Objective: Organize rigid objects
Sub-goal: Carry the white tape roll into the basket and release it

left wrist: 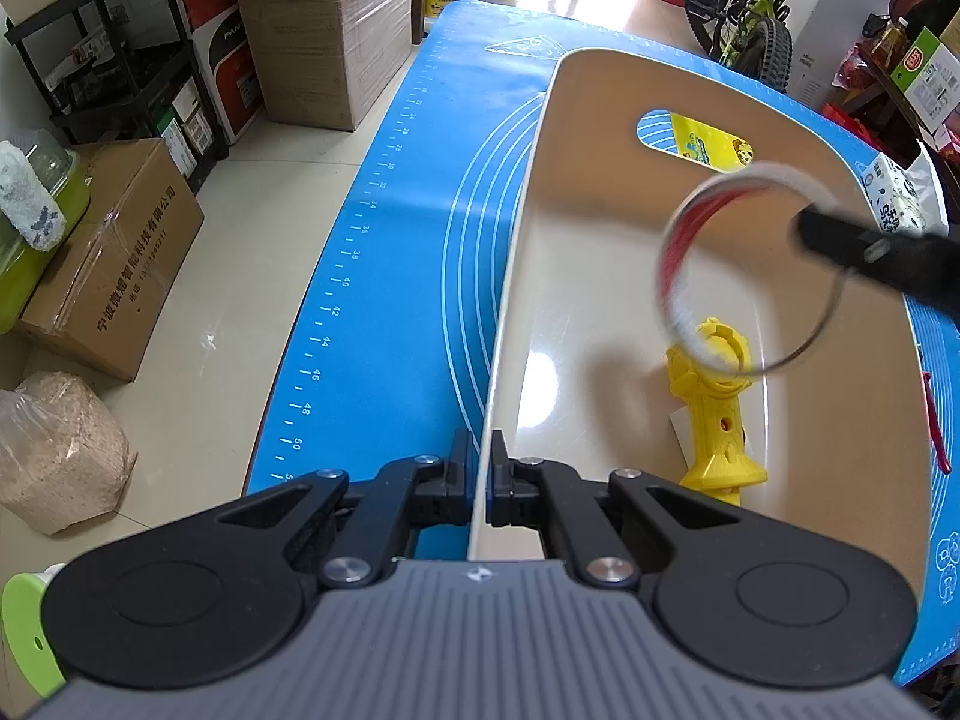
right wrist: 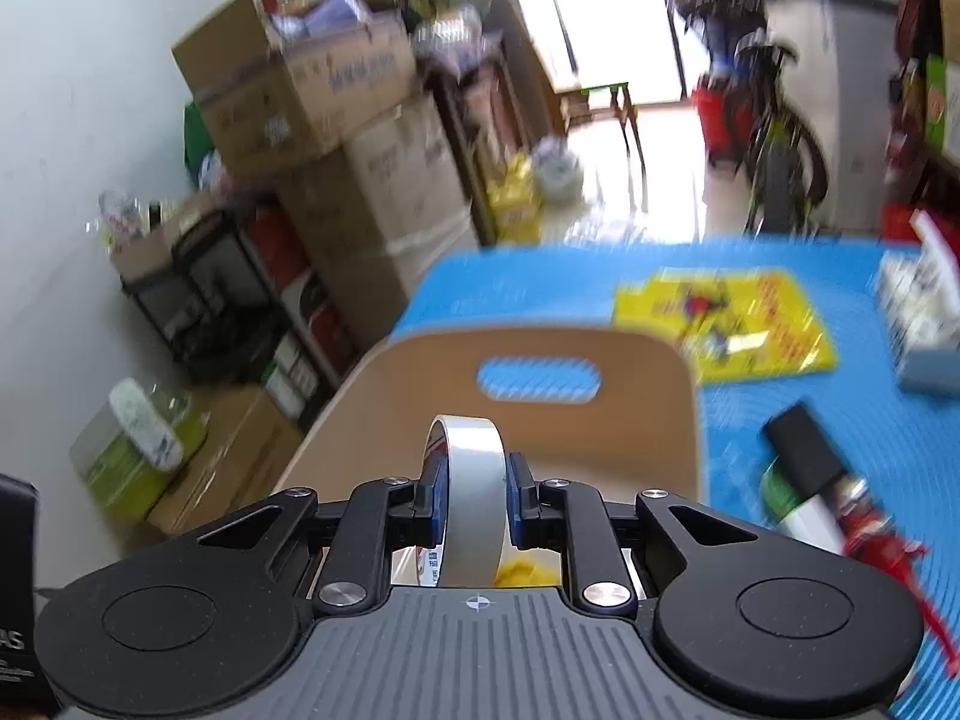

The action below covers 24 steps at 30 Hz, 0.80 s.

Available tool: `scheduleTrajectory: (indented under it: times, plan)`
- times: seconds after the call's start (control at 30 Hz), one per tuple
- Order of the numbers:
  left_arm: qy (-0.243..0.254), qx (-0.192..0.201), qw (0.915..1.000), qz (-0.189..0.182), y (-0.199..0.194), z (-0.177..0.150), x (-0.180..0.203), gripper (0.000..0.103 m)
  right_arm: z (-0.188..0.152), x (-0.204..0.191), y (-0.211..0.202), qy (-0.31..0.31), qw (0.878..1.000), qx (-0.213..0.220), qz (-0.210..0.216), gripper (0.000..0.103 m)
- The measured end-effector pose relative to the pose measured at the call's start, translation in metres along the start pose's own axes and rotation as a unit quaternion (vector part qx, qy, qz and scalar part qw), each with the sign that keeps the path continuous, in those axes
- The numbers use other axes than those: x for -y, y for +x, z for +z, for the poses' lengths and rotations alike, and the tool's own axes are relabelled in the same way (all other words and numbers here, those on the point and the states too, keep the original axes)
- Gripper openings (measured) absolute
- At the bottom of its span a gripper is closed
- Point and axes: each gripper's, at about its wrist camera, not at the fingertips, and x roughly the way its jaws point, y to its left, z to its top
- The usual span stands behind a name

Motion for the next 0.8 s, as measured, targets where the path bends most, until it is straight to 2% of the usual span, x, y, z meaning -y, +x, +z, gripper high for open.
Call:
scheduleTrajectory:
  times: [0.27,0.57,0.6,0.63,0.7,0.8]
  plan:
    - [0.0,0.0,1.0,0.0,0.0,0.0,0.0,0.005,-0.024,-0.001,0.032,-0.01,0.997,-0.075,-0.019,0.029]
    - [0.002,-0.001,1.0,0.001,0.001,0.0,0.001,0.005,-0.032,-0.002,0.036,-0.02,0.995,-0.089,-0.028,0.031]
    - [0.002,-0.001,1.0,0.001,0.001,0.0,0.001,0.005,-0.03,-0.001,0.032,-0.017,0.996,-0.084,-0.027,0.034]
    - [0.002,-0.001,1.0,0.001,0.001,0.001,0.001,0.005,-0.03,0.0,0.029,-0.014,0.996,-0.079,-0.025,0.044]
    - [0.002,-0.001,1.0,0.001,0.001,0.001,0.001,0.005,-0.026,0.005,0.022,-0.011,0.997,-0.073,-0.024,0.051]
    - [0.001,-0.001,1.0,0.001,0.001,0.0,0.001,0.005,-0.021,0.004,0.008,-0.029,0.997,-0.063,-0.024,0.054]
